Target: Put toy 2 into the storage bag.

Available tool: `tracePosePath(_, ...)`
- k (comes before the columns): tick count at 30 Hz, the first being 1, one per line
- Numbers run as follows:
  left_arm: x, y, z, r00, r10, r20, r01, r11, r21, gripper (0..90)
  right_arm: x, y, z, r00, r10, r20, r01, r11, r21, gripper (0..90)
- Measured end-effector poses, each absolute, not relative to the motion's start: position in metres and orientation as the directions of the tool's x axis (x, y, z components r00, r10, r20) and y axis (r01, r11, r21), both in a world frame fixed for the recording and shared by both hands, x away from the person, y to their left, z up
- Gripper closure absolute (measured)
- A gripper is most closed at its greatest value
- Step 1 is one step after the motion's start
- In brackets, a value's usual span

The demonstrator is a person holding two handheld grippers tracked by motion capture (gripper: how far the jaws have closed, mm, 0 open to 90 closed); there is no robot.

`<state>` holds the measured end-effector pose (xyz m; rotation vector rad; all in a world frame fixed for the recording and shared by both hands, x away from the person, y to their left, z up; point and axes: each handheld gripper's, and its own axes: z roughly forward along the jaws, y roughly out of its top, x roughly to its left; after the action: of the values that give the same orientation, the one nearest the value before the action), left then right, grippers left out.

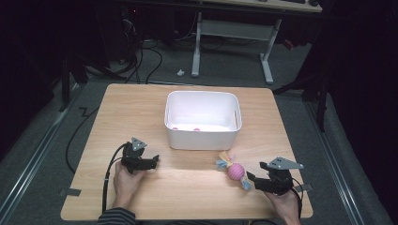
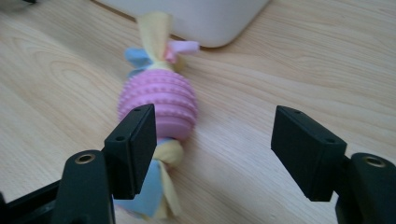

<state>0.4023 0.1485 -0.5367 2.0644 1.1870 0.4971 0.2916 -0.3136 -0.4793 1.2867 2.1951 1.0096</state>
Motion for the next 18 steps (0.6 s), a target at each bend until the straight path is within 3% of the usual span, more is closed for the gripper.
tracePosePath(6,0.402,0.148,-0.537,0.508,0.861,-0.012,0.595,-0.34,0.728,14.6,0.3,-0.29,-0.475,-0.561,0.828,0.002,0.559,0.377,0.738,29.4)
tracePosePath(18,0.402,0.149,-0.537,0.508,0.861,-0.012,0.595,-0.341,0.728,14.7,0.317,-0.268,-0.483,-0.604,0.797,-0.019,0.581,0.456,0.674,26.1)
